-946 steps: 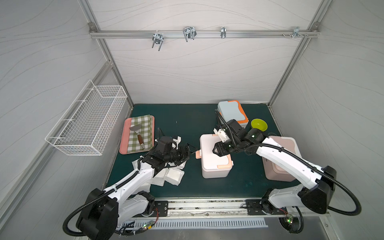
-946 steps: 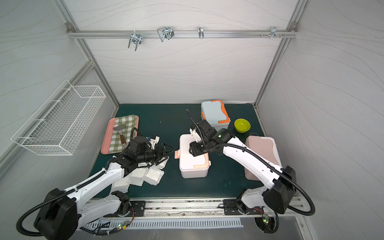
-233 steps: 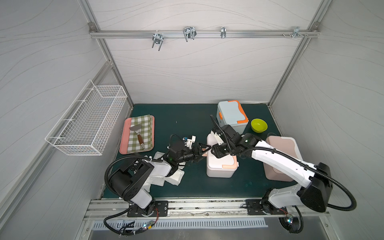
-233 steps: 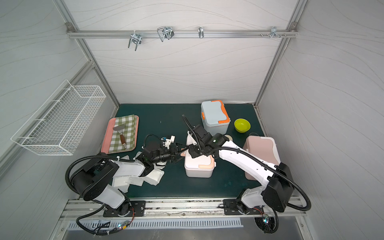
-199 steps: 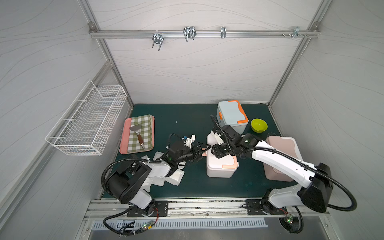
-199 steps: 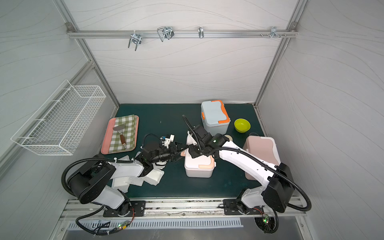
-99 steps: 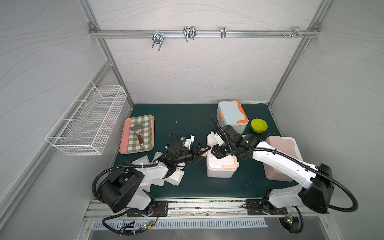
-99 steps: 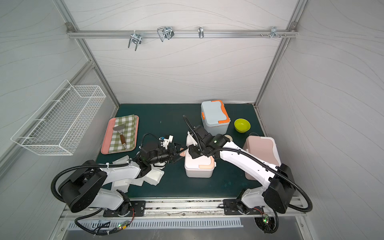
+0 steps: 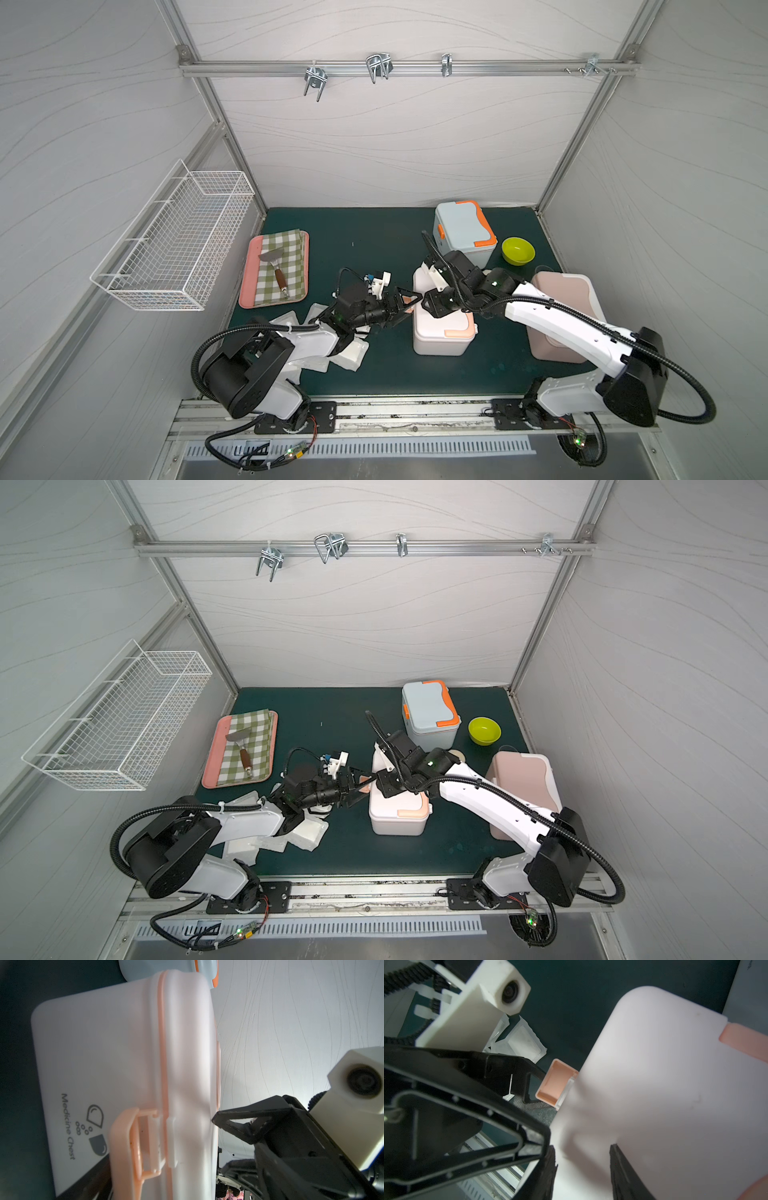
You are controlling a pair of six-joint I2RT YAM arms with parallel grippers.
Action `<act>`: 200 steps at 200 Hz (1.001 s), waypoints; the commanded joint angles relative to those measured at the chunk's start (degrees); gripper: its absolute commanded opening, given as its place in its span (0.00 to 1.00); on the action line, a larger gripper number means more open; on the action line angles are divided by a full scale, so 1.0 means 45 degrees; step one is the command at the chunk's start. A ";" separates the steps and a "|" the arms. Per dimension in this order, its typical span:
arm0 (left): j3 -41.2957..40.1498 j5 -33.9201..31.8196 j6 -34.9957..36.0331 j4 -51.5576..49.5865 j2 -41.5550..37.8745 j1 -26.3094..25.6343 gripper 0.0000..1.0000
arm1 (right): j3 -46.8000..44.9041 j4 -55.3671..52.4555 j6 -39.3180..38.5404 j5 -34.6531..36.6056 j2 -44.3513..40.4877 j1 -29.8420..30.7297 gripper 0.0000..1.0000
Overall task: Open first aid kits and take out gauze
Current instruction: Fasten the fastener of the first aid kit.
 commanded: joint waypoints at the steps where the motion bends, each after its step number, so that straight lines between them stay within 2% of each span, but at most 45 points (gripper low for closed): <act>1: 0.0453 0.0388 -0.0396 0.1269 0.0020 -0.0032 0.96 | -0.0348 -0.1932 0.0090 -0.0148 0.0201 0.0030 0.45; 89: 0.0213 -0.0244 0.0617 -0.1727 -0.2272 0.0119 0.97 | 0.0083 -0.2070 -0.0011 -0.0317 -0.0031 -0.0069 0.45; 131: 0.0335 -0.0901 0.1526 -0.5512 -0.3445 0.0473 0.97 | 0.0483 -0.2525 0.0003 -0.0546 -0.0968 -0.0448 0.50; 166: 0.0856 -0.1307 0.2609 -0.8592 -0.4513 0.0531 0.97 | 0.0067 -0.2447 0.0161 -0.1431 -0.2584 -0.1790 0.63; 200: 0.1954 -0.1214 0.3701 -1.0482 -0.4774 0.0521 0.95 | -0.1006 -0.1884 0.0250 -0.2799 -0.3784 -0.3836 0.64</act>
